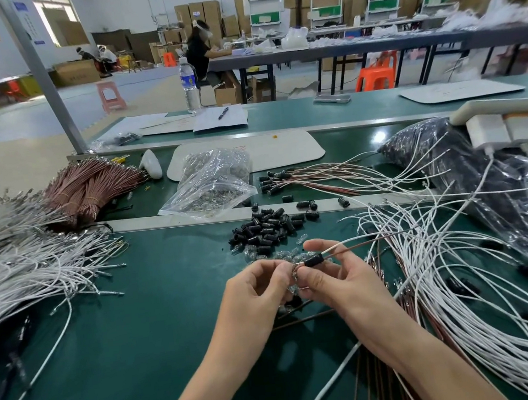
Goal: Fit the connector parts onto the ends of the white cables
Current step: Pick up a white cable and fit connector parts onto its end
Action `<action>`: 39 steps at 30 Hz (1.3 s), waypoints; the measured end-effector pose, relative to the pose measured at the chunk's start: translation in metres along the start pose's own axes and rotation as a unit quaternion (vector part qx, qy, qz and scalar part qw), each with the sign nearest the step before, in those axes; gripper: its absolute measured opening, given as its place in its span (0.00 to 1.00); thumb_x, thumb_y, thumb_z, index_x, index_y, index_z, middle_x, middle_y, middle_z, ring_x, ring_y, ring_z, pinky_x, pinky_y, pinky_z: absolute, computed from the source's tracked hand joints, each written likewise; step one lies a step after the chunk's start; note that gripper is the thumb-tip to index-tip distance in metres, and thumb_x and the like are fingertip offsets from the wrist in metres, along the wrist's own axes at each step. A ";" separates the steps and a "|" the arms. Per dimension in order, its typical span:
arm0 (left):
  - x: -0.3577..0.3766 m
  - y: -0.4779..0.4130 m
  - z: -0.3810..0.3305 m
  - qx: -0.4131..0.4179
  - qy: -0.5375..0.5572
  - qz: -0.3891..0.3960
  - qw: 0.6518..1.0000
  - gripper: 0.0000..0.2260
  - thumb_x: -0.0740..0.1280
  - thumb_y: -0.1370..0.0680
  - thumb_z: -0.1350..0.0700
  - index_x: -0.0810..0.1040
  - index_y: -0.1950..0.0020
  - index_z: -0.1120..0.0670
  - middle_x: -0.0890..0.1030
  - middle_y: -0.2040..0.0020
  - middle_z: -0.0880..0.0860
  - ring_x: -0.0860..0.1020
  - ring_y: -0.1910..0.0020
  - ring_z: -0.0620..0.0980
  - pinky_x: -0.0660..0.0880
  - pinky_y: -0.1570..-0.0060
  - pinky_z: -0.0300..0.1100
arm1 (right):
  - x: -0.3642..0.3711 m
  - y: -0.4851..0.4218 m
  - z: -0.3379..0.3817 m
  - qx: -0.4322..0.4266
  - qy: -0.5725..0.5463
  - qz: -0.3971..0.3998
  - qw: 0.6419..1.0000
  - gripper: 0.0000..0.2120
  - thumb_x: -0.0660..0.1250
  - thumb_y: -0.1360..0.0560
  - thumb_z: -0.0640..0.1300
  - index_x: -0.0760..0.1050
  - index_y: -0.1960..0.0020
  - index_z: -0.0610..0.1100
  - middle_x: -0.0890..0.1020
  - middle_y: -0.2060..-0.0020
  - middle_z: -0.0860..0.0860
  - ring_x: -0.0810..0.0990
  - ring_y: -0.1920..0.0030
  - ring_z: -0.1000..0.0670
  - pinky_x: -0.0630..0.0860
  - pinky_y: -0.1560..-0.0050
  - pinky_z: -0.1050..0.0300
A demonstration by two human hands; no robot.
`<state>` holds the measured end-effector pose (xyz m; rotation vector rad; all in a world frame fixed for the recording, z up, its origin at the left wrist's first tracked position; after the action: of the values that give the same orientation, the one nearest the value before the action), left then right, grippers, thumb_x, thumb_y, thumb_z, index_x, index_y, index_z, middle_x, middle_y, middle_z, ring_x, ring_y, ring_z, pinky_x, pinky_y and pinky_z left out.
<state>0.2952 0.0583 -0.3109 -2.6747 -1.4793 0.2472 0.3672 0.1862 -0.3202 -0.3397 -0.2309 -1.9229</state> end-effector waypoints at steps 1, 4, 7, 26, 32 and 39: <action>0.000 0.000 0.001 -0.001 0.001 0.001 1.000 0.06 0.68 0.20 0.51 0.84 0.54 0.43 0.85 0.62 0.46 0.80 0.65 0.40 0.75 0.61 0.31 | 0.000 0.001 0.000 -0.001 0.002 0.002 1.000 0.18 0.76 0.31 0.43 0.79 0.42 0.51 0.86 0.50 0.41 0.86 0.49 0.44 0.81 0.51 0.58; -0.001 -0.001 0.002 -0.009 0.004 0.005 1.000 0.06 0.69 0.20 0.52 0.84 0.54 0.42 0.85 0.61 0.47 0.80 0.64 0.41 0.76 0.60 0.32 | 0.001 0.001 0.001 -0.003 0.003 0.006 1.000 0.16 0.76 0.30 0.42 0.80 0.44 0.53 0.86 0.51 0.41 0.86 0.50 0.45 0.81 0.52 0.59; -0.002 -0.002 0.005 -0.022 0.015 0.011 1.000 0.07 0.69 0.20 0.54 0.84 0.54 0.43 0.85 0.61 0.48 0.81 0.64 0.42 0.78 0.59 0.34 | 0.001 0.001 0.001 -0.009 0.012 0.004 1.000 0.18 0.75 0.30 0.42 0.79 0.41 0.51 0.87 0.53 0.42 0.86 0.51 0.46 0.81 0.52 0.60; 0.000 0.001 0.000 -0.017 -0.014 0.028 0.999 0.03 0.68 0.20 0.58 0.82 0.52 0.53 0.84 0.65 0.47 0.81 0.66 0.42 0.75 0.63 0.30 | 0.001 0.003 0.008 -0.056 0.121 -0.014 0.991 0.13 0.75 0.28 0.46 0.80 0.47 0.60 0.87 0.55 0.49 0.86 0.53 0.52 0.80 0.52 0.64; 0.002 0.003 -0.001 -0.009 -0.057 0.024 0.998 0.04 0.68 0.19 0.55 0.82 0.52 0.50 0.83 0.67 0.47 0.80 0.69 0.43 0.76 0.64 0.34 | 0.000 0.003 0.009 -0.051 0.131 -0.021 0.990 0.13 0.73 0.24 0.40 0.81 0.49 0.58 0.86 0.56 0.49 0.85 0.54 0.53 0.78 0.53 0.66; 0.000 0.004 -0.004 0.001 -0.064 0.012 0.998 0.05 0.68 0.19 0.54 0.81 0.54 0.49 0.82 0.66 0.46 0.80 0.69 0.43 0.76 0.65 0.34 | 0.003 0.001 0.004 -0.021 0.089 -0.013 0.996 0.10 0.74 0.28 0.48 0.84 0.47 0.55 0.87 0.53 0.48 0.86 0.51 0.51 0.80 0.53 0.63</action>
<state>0.2993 0.0561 -0.3071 -2.7234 -1.4800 0.4292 0.3678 0.1846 -0.3159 -0.1914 -0.0781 -1.9723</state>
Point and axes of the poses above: each hand's wrist, its own y-axis away from the middle knuckle, its own x-axis out of the palm, z = x × y, the point moved 7 cm from there along -y, towards the middle knuckle
